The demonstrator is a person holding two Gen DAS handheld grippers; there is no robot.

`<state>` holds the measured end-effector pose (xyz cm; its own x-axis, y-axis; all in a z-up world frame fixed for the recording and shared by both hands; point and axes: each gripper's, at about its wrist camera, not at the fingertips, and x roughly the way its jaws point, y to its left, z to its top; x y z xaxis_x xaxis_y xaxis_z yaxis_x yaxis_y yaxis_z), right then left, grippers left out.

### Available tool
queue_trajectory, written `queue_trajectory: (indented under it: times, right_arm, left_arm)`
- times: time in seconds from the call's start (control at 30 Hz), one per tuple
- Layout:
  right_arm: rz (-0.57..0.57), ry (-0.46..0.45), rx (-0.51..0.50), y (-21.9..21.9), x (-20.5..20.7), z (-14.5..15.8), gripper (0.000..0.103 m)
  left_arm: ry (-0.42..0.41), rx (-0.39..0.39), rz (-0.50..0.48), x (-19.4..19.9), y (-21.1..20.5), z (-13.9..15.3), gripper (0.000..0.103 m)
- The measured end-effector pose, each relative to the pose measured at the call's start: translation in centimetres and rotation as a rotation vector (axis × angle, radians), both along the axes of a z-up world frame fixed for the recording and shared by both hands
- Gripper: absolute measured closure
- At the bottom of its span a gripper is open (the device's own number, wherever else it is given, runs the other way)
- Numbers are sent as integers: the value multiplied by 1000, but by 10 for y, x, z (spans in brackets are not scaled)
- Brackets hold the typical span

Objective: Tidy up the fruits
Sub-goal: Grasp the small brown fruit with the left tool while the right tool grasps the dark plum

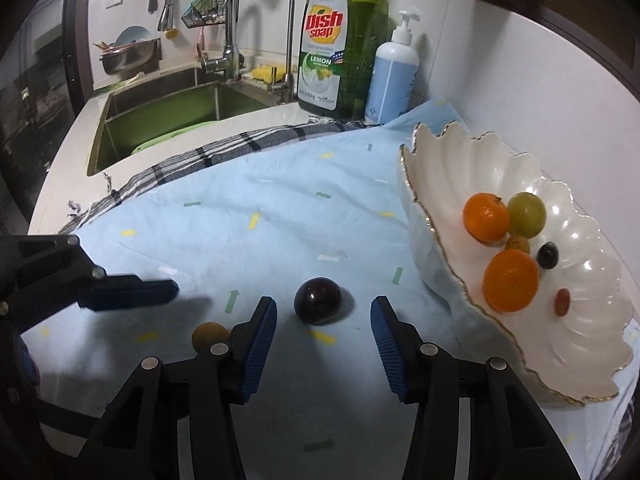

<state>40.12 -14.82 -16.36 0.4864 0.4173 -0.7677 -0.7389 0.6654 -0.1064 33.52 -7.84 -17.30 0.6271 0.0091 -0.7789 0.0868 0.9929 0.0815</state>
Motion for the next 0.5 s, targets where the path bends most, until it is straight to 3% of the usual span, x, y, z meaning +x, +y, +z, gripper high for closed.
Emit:
queue_trajectory:
  times: [0.33, 0.4, 0.5]
  right_arm:
    - [1, 45, 10, 9, 10, -14, 68]
    - [-2, 36, 7, 9, 9, -14, 74]
    - [-8, 33, 11, 8, 8, -14, 74]
  left_arm:
    - [17, -34, -20, 5, -2, -6, 79]
    - [14, -29, -22, 5, -3, -6, 79]
    - [16, -31, -25, 5, -2, -7, 79]
